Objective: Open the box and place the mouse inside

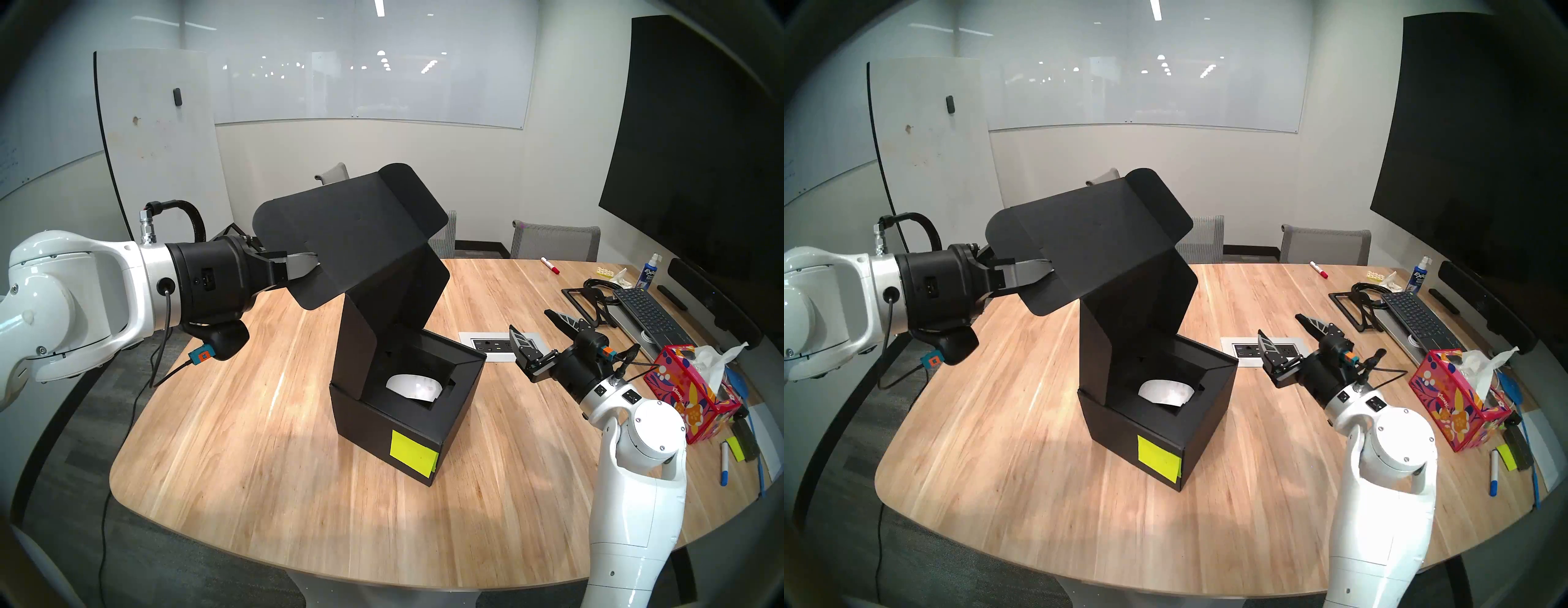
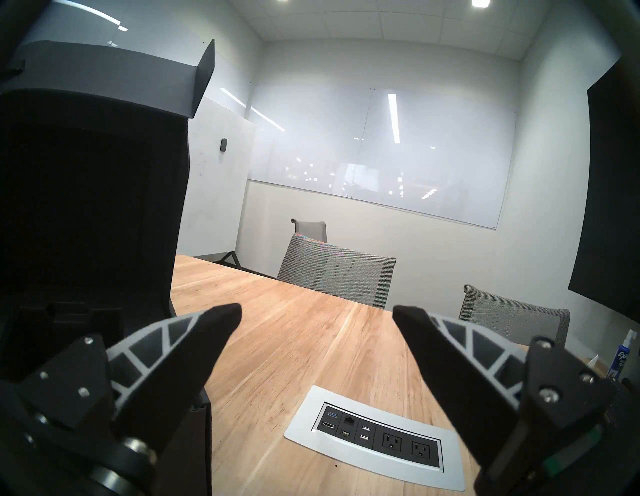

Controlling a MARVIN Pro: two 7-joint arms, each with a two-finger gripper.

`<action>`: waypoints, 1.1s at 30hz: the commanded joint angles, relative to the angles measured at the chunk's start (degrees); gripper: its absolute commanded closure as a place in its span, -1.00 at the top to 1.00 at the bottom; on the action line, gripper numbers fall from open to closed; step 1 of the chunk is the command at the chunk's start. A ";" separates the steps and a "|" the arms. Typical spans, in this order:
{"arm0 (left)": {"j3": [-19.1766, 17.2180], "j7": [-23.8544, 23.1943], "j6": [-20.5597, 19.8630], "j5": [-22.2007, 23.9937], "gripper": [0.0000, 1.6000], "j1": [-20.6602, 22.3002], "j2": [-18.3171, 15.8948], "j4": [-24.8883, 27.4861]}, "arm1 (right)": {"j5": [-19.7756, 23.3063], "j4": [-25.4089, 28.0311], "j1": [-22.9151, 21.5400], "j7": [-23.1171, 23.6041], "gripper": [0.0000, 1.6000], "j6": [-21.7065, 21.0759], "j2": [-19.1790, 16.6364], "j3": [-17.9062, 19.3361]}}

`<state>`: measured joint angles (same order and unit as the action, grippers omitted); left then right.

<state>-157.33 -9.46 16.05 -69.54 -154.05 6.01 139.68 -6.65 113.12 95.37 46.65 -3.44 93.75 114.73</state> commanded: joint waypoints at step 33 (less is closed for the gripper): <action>2.76 11.58 2.61 -7.56 -1.00 2.58 -0.16 0.32 | 0.10 0.39 -0.57 -0.03 1.00 0.20 -0.12 0.03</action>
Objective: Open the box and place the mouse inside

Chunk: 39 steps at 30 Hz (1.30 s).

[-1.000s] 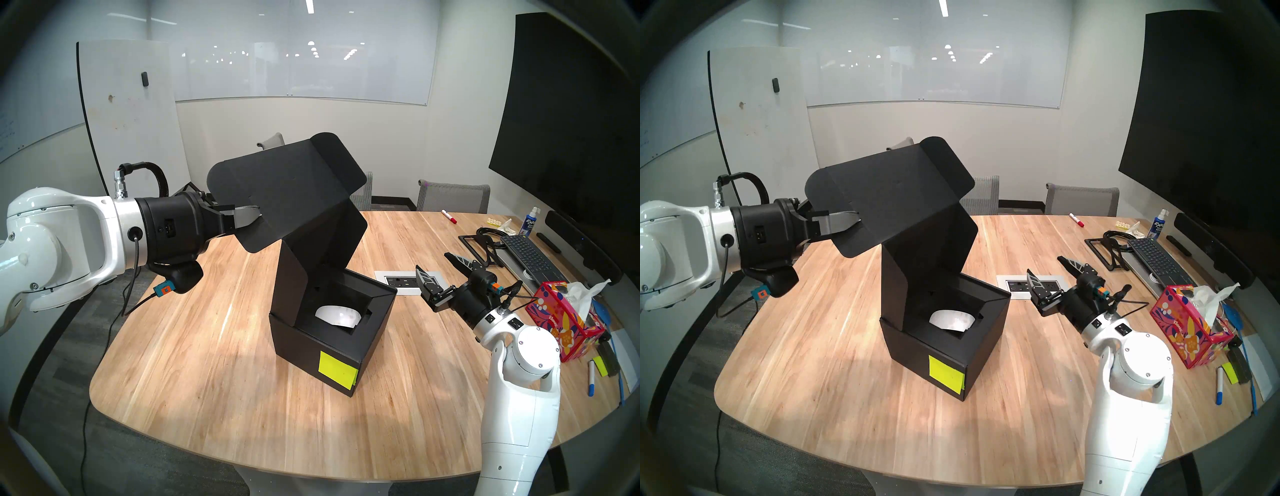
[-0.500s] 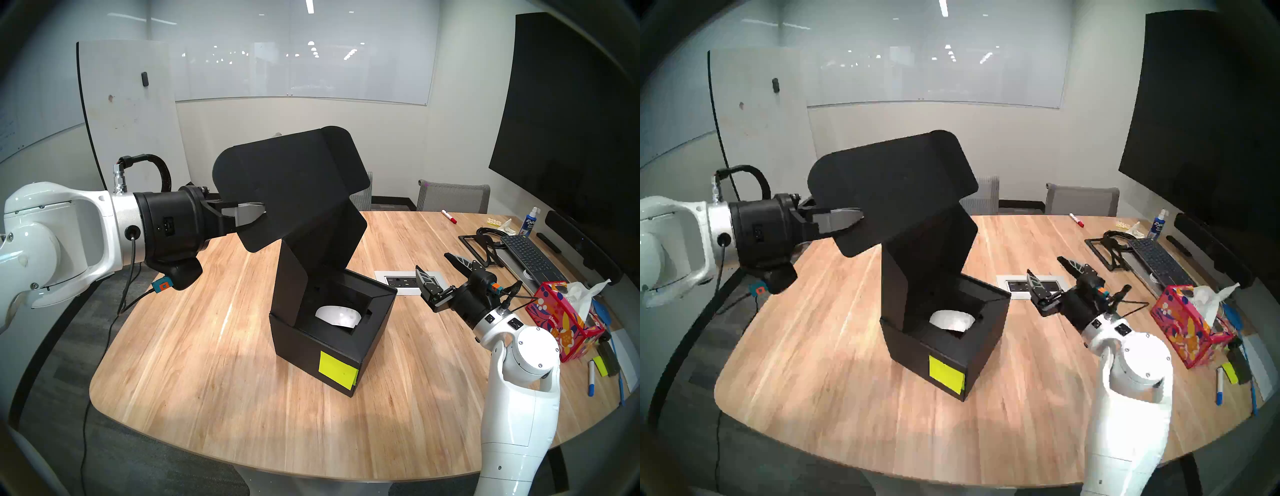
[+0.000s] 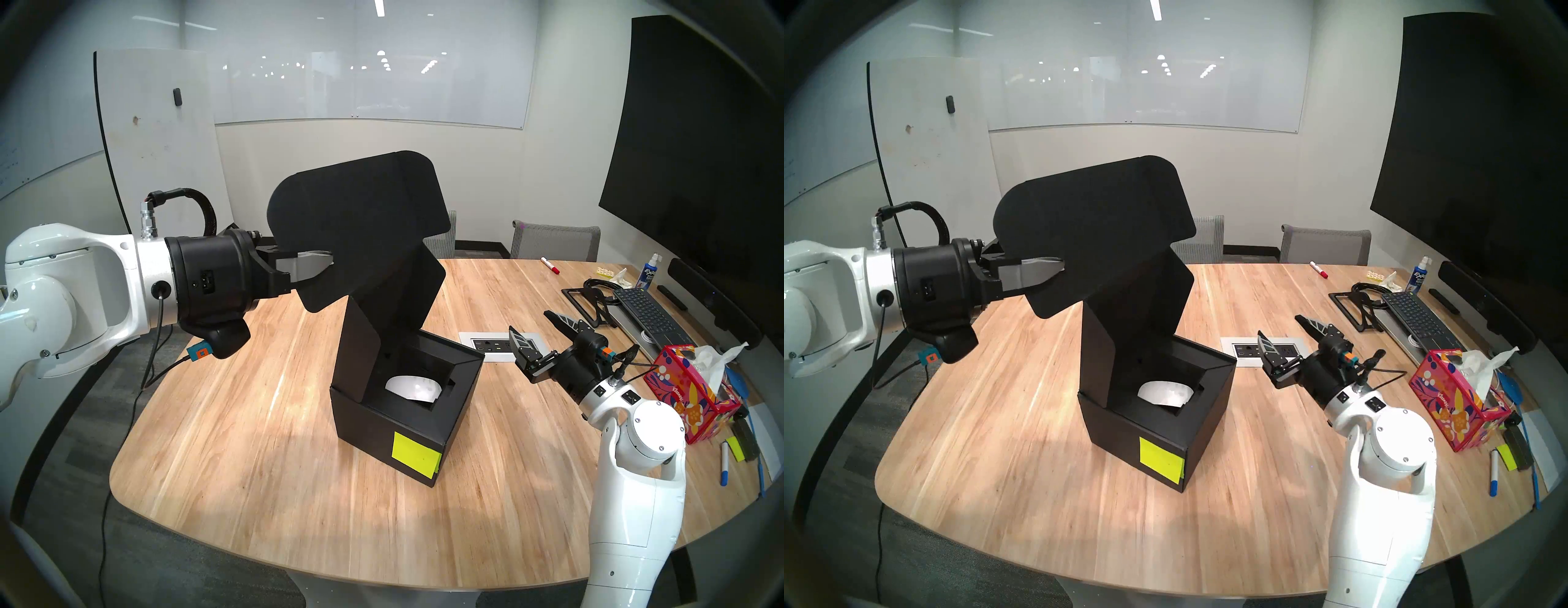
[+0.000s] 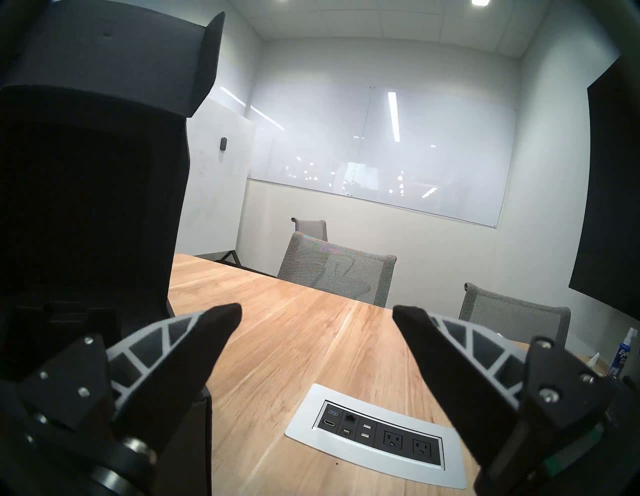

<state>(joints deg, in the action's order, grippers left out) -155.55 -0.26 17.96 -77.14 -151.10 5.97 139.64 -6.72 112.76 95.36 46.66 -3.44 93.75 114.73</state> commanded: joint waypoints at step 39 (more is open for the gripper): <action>3.90 11.24 0.48 -2.30 -1.00 1.47 -0.11 0.36 | 0.03 0.15 -0.69 -0.02 1.00 0.24 -0.15 0.02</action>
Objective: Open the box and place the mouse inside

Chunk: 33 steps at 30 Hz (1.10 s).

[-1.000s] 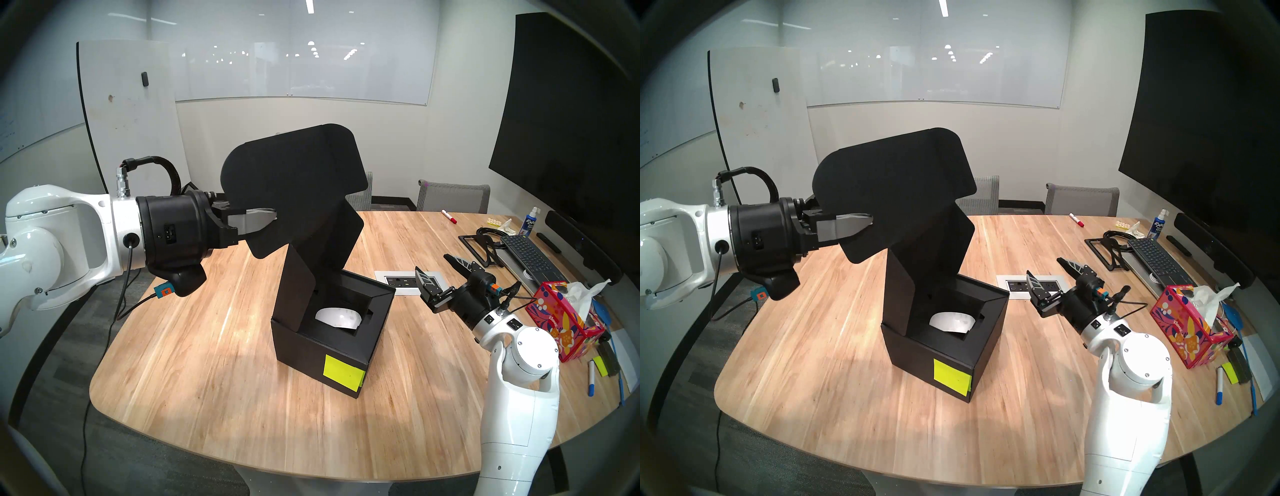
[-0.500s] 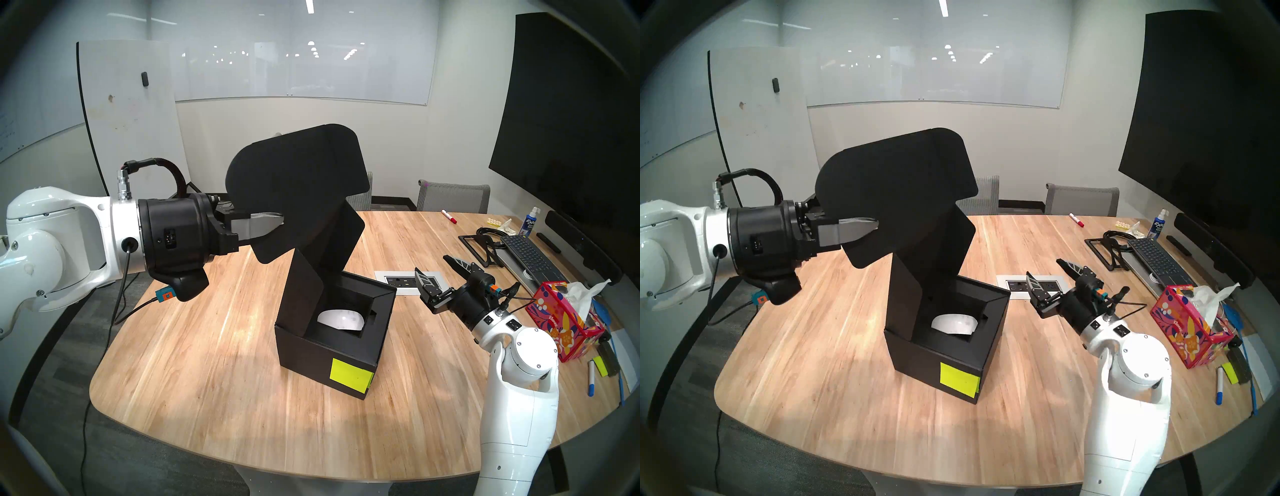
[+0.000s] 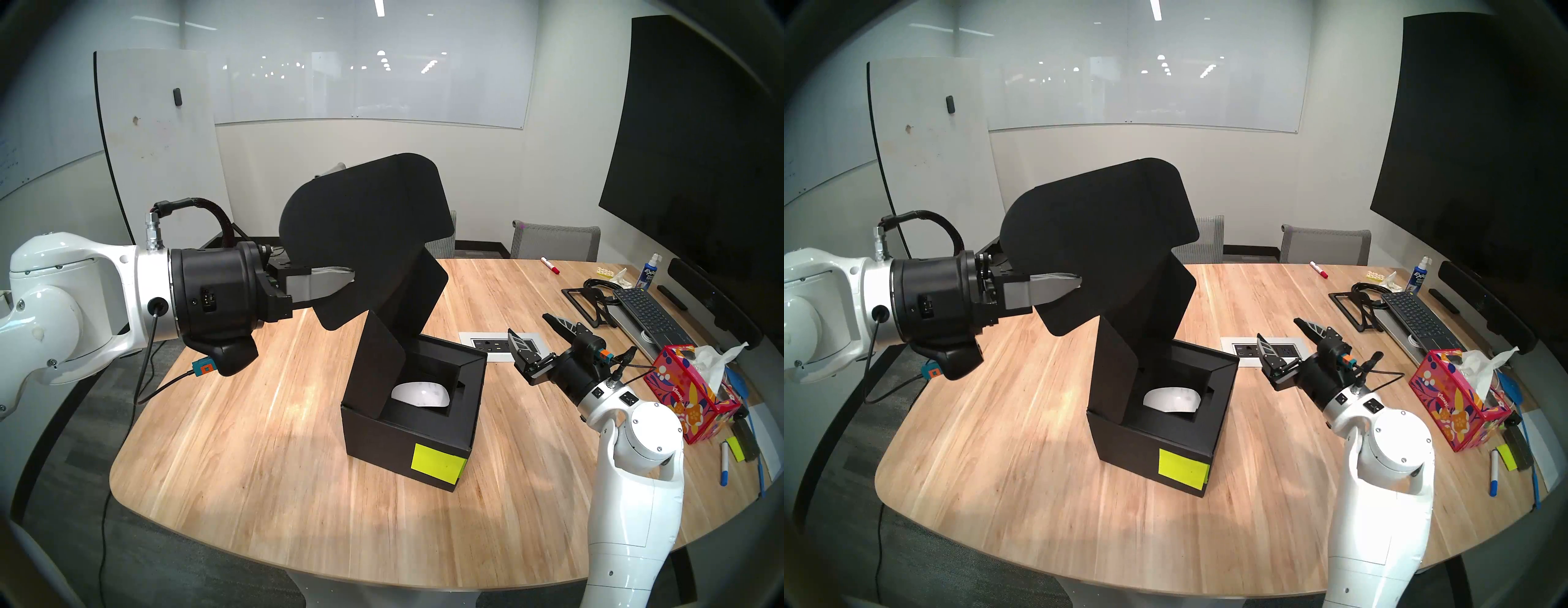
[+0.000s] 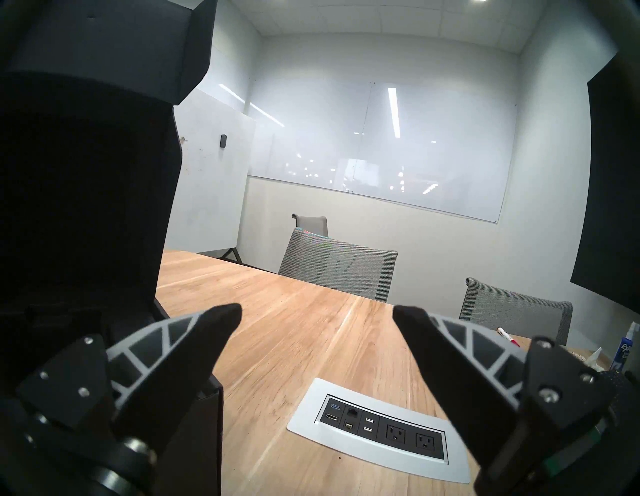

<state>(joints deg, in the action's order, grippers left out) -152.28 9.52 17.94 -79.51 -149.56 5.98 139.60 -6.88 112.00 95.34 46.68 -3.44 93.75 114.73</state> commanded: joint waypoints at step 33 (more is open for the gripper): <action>4.89 5.66 0.30 -1.20 -1.00 0.51 -0.12 0.40 | -0.98 -0.18 -1.01 -0.19 1.00 -0.67 -2.93 4.29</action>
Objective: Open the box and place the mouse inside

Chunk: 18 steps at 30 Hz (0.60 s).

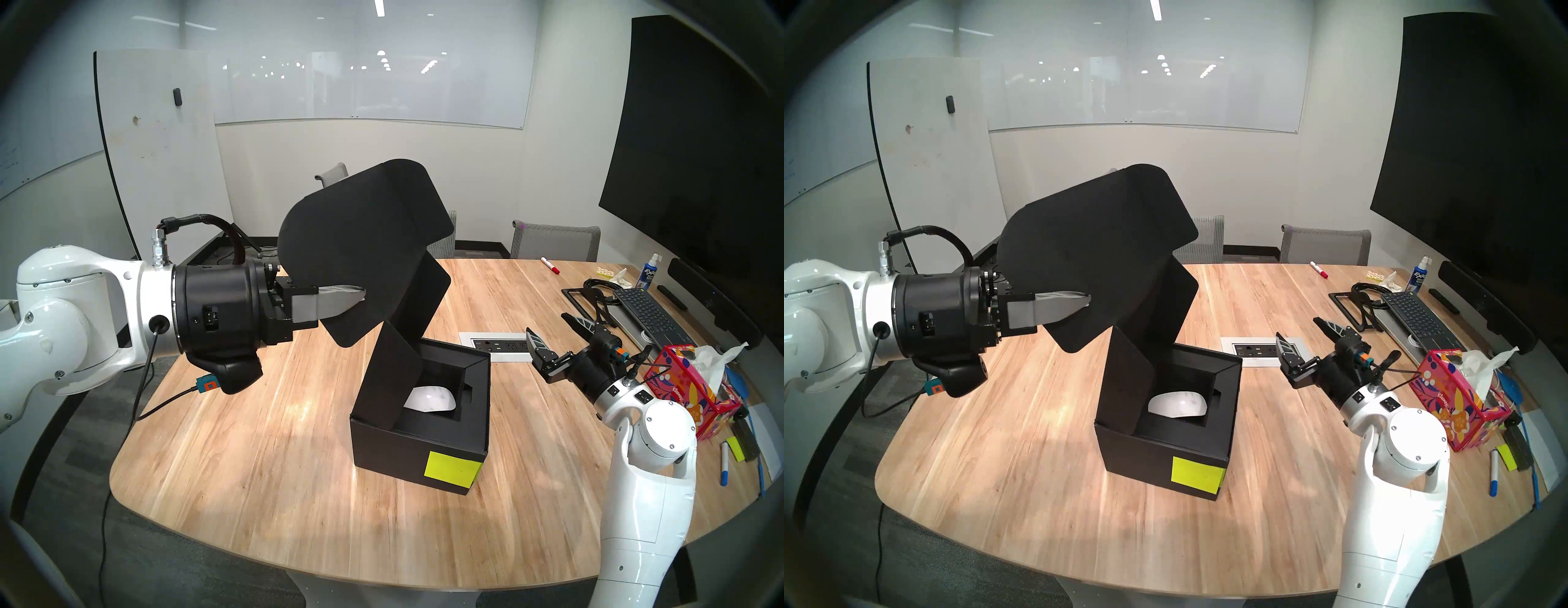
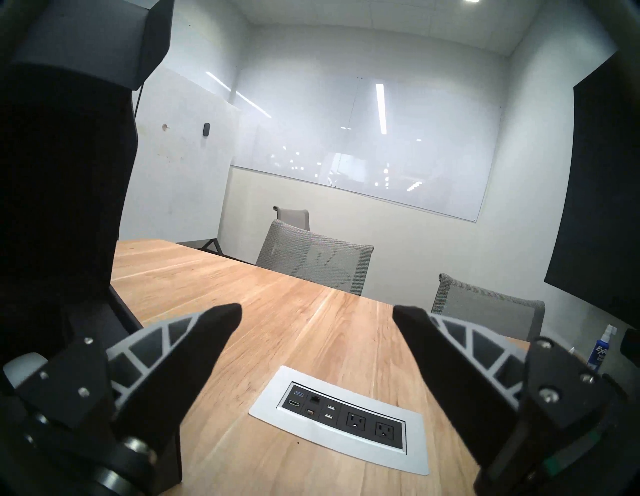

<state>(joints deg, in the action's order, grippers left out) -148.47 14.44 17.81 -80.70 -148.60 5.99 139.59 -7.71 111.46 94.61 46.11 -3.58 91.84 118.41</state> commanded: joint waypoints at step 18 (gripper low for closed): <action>3.12 1.98 -0.14 -0.47 -1.00 0.08 -0.12 0.41 | 0.80 4.16 -2.73 4.49 1.00 -3.78 -1.90 -2.17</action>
<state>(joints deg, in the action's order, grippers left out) -146.33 16.07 17.23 -80.99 -148.10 6.02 139.59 -7.92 112.33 94.03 49.24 -6.78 90.28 118.06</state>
